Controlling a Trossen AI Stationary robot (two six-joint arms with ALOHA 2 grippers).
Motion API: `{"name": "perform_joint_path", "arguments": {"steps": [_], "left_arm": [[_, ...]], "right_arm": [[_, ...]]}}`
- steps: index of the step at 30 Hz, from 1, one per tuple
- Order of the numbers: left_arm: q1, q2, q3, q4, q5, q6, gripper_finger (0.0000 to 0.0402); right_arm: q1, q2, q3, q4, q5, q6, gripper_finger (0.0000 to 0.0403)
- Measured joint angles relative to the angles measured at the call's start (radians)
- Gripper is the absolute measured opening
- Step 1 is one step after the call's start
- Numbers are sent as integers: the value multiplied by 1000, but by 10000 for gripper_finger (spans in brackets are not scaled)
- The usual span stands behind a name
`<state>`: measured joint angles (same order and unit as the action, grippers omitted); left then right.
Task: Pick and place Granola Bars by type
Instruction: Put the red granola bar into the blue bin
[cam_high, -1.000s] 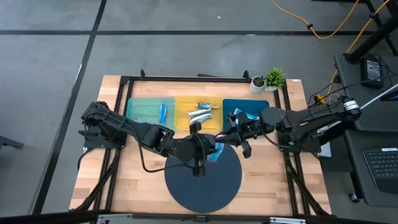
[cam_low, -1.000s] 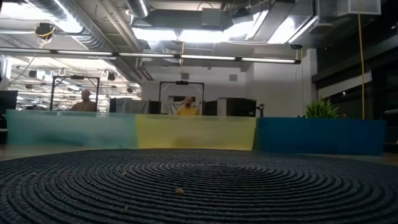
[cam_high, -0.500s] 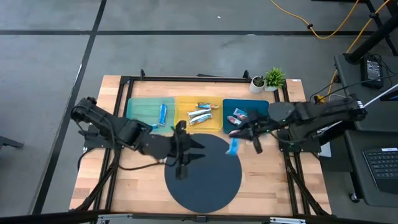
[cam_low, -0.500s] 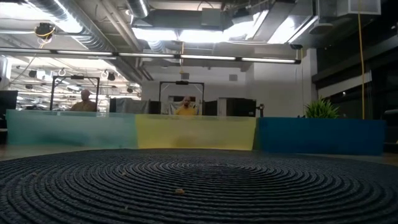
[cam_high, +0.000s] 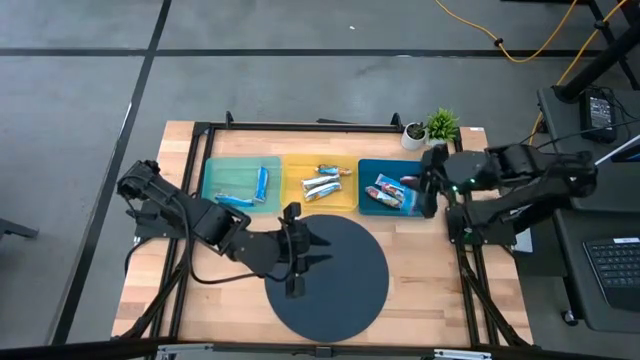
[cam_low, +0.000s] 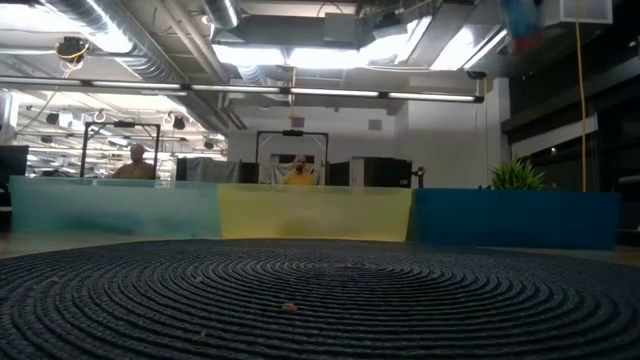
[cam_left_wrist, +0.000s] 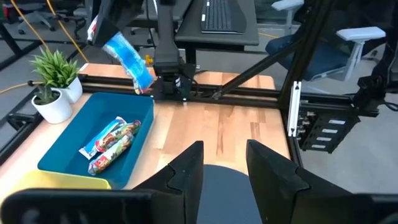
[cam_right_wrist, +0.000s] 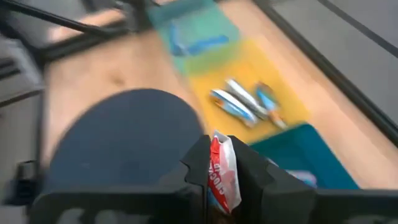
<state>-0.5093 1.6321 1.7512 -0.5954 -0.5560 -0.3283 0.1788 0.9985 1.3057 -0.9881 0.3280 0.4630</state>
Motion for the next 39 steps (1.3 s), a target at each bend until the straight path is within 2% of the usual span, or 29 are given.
{"name": "perform_joint_path", "arguments": {"steps": [5,8,12,20,25,33,39], "left_arm": [[8,0,0,0,-1,18,112],[8,0,0,-1,26,44,114],[8,0,0,-12,87,91,115],[8,0,0,-40,112,133,109],[8,0,0,-90,113,133,112],[14,0,0,-175,91,122,111],[64,-32,-1,-191,65,105,107]], "right_arm": [[-132,18,-15,-181,53,34,47],[-249,46,-15,-247,103,-2,47],[-387,89,-8,-244,69,-50,47],[-489,163,-1,-270,65,-18,47],[-559,251,-2,-327,79,-18,47],[-658,472,-54,-258,158,-110,47],[-703,595,-129,-90,169,-189,47]]}}
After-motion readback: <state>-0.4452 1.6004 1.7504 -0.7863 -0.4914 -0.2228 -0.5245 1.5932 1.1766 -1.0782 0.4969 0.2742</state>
